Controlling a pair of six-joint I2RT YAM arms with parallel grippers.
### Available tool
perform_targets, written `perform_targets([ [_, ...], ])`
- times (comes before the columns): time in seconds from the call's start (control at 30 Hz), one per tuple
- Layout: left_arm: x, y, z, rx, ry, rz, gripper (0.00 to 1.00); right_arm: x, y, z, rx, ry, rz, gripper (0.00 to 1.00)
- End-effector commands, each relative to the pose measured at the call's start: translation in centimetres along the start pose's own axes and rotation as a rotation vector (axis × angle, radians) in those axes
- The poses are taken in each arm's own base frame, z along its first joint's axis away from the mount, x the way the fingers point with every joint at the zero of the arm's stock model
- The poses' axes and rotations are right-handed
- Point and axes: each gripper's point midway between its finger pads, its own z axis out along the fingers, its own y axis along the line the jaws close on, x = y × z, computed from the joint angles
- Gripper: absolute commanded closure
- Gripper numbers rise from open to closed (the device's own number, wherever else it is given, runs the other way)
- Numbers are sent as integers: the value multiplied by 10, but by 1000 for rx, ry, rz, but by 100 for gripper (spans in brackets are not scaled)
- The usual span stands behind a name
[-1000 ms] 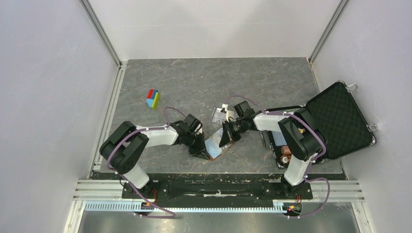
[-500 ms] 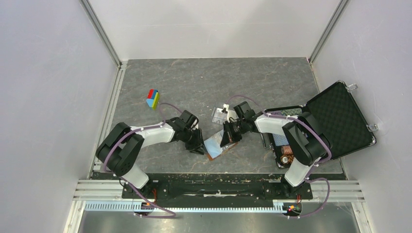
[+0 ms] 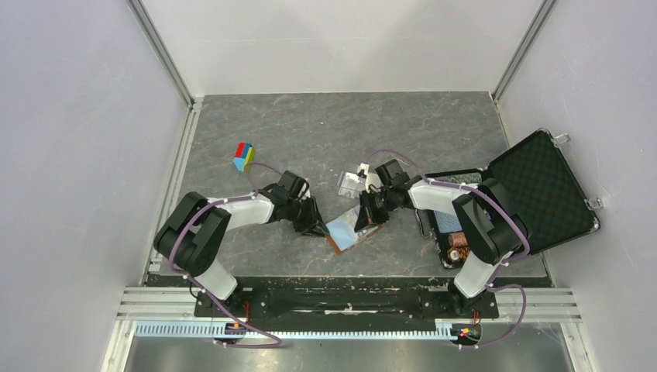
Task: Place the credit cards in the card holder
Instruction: Insert the credit card into the card holder.
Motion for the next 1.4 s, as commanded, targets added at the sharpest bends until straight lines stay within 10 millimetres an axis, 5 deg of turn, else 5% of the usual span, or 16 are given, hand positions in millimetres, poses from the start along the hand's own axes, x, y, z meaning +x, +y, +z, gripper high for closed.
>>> perform_targets([
  [0.0,-12,-5,9,4,-15,10,73,-2,-5,4,11,20,23,100],
  [0.37,-28,-12,21,-1,-16,7,98,6,-2,3,-14,44,65,100],
  [0.53,-31,-10,24,-15,-17,9,98,-2,6,-1,-50,30,67,100],
  [0.7,-33,-8,28,-32,-7,18,98,12,0,3,-55,78,74,99],
  [0.83,-35,-9,28,-35,-3,25,98,16,-4,2,-33,84,61,83],
  [1.07,-35,-14,25,-24,-1,32,98,-7,-10,-24,122,3,-34,52],
  [1.37,-35,-23,27,-5,10,43,98,2,-15,-34,166,7,-58,40],
])
